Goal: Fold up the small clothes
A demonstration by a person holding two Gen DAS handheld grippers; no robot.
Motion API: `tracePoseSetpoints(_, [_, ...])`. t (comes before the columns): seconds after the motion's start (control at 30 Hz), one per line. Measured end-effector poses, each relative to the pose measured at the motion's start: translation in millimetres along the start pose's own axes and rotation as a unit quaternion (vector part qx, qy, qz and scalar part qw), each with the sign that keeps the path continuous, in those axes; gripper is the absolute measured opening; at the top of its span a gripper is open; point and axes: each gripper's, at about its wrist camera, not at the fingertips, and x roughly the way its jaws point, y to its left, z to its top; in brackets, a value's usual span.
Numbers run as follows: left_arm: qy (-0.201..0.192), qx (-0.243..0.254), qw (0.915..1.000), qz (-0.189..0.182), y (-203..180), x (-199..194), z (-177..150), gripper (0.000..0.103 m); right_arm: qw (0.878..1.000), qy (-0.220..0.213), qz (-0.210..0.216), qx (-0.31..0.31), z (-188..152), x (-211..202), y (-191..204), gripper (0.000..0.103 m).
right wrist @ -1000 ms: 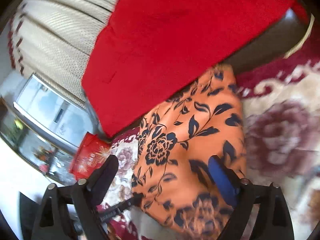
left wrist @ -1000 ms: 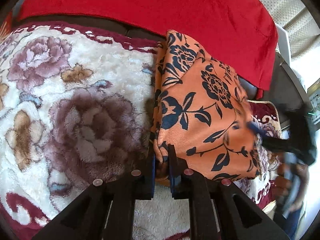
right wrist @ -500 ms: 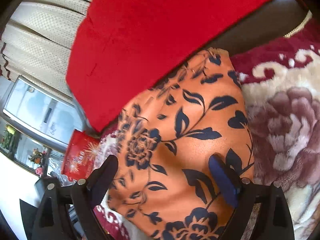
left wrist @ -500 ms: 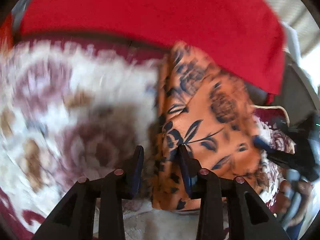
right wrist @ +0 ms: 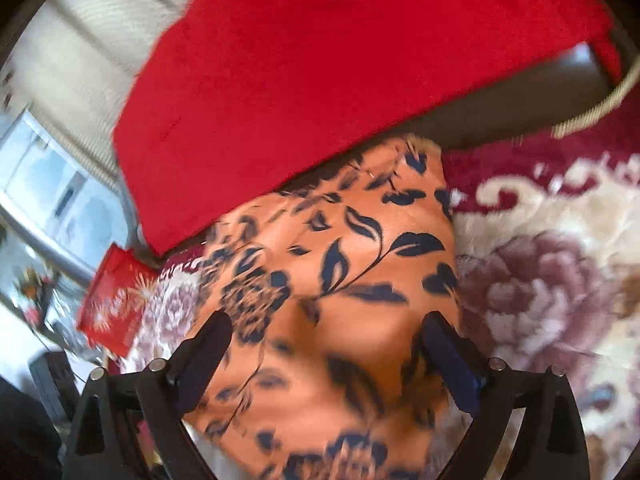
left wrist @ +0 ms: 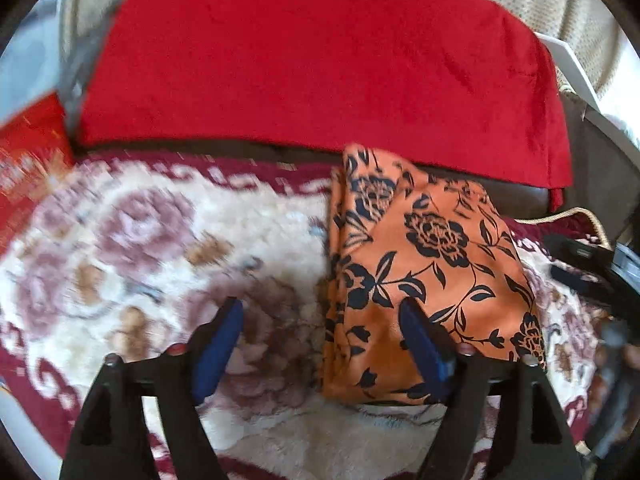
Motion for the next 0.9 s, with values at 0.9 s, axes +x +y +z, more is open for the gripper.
tracePoseSetpoints(0.9, [-0.092, 0.042, 0.9944, 0.03, -43, -135, -45, 0.102, 0.948, -0.175, -0.181, -0.196, -162, -192, 104, 0.103])
